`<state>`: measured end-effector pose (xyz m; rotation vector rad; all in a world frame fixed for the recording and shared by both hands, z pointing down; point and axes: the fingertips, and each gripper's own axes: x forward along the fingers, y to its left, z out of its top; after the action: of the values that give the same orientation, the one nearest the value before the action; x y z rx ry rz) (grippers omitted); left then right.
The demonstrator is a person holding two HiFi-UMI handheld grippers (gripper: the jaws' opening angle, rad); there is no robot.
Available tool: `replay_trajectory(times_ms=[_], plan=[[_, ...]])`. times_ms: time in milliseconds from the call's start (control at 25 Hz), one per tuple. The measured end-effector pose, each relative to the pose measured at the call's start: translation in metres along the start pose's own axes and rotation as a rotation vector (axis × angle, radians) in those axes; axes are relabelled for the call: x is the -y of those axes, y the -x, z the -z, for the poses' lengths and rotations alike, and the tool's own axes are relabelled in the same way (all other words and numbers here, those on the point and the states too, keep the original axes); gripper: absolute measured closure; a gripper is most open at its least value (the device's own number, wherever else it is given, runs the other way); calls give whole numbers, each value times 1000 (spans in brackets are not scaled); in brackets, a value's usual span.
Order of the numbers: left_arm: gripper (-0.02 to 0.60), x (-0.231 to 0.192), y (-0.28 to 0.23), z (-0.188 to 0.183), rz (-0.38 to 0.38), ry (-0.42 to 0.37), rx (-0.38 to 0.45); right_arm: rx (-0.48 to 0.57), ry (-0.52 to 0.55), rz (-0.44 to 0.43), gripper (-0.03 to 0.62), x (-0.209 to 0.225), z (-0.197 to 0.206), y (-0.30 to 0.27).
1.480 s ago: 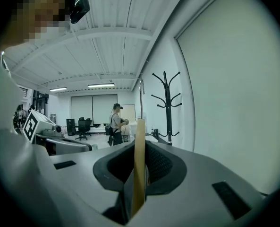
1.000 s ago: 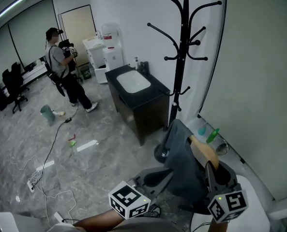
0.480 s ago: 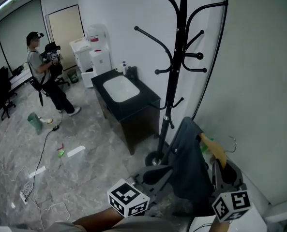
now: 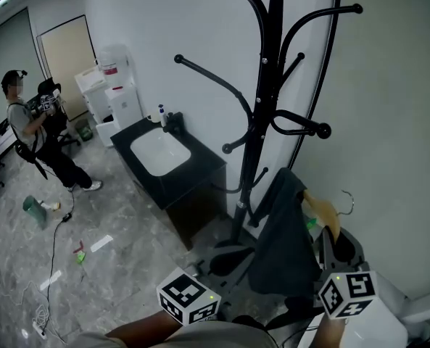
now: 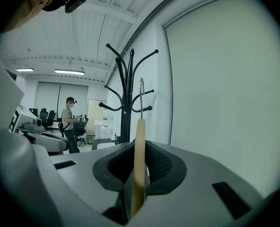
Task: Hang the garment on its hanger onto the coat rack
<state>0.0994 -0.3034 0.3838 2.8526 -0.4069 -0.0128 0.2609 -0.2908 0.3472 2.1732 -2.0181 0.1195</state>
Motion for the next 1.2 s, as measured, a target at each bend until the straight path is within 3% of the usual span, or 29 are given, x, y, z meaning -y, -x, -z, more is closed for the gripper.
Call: replay_trajectory(times_ms=[280, 640, 1200], plan=[[577, -38, -26, -11, 9, 20, -17, -13, 12, 17, 531, 10, -20, -72], [577, -85, -56, -30, -73, 7, 5, -38, 57, -11, 531, 13, -30, -164], [577, -114, -89, -29, -105, 31, -5, -98, 89, -46, 531, 11, -1, -212]])
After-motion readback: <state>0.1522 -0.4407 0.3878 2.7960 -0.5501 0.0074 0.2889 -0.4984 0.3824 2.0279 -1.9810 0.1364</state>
